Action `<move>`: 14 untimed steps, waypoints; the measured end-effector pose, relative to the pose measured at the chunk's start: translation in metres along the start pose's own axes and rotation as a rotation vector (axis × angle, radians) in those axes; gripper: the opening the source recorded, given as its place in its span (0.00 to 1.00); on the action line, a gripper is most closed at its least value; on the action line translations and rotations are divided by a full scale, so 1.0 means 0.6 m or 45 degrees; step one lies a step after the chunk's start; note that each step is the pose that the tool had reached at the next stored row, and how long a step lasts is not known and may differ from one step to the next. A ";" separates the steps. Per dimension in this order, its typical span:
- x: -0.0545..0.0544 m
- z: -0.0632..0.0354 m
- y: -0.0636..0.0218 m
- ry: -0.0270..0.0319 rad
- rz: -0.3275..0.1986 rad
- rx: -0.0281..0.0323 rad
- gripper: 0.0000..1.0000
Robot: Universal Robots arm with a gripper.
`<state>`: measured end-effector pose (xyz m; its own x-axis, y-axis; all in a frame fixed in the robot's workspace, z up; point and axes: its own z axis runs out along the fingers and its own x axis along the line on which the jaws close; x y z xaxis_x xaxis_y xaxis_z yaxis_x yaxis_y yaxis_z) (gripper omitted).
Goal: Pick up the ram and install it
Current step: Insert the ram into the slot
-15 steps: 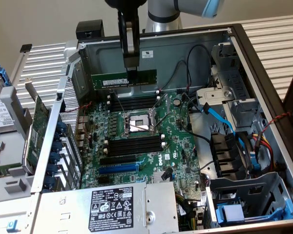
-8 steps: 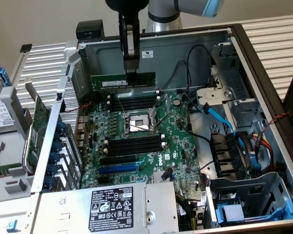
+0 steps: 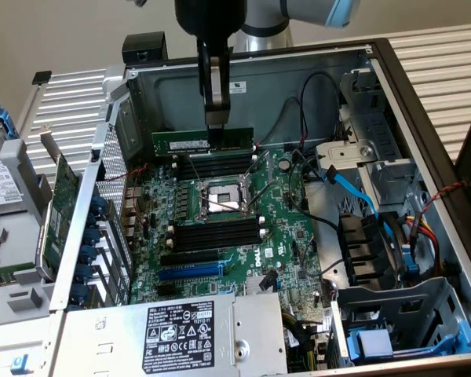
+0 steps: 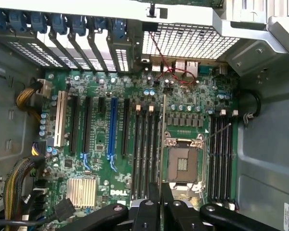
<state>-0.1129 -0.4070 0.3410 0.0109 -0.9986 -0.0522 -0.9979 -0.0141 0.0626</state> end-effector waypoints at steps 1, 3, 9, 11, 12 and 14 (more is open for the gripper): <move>0.000 0.003 -0.001 -0.0001 0.000 0.0000 0.13; 0.000 0.009 -0.001 -0.0003 0.000 0.0002 0.13; 0.001 0.017 -0.002 0.0001 -0.002 0.0442 0.13; 0.001 0.021 0.000 0.0002 -0.003 0.0523 0.13; 0.001 0.024 0.000 0.0004 -0.003 0.0540 0.13; 0.003 0.028 0.000 0.0004 -0.003 0.0547 0.13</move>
<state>-0.1139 -0.4079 0.3240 0.0133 -0.9986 -0.0519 -0.9997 -0.0143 0.0197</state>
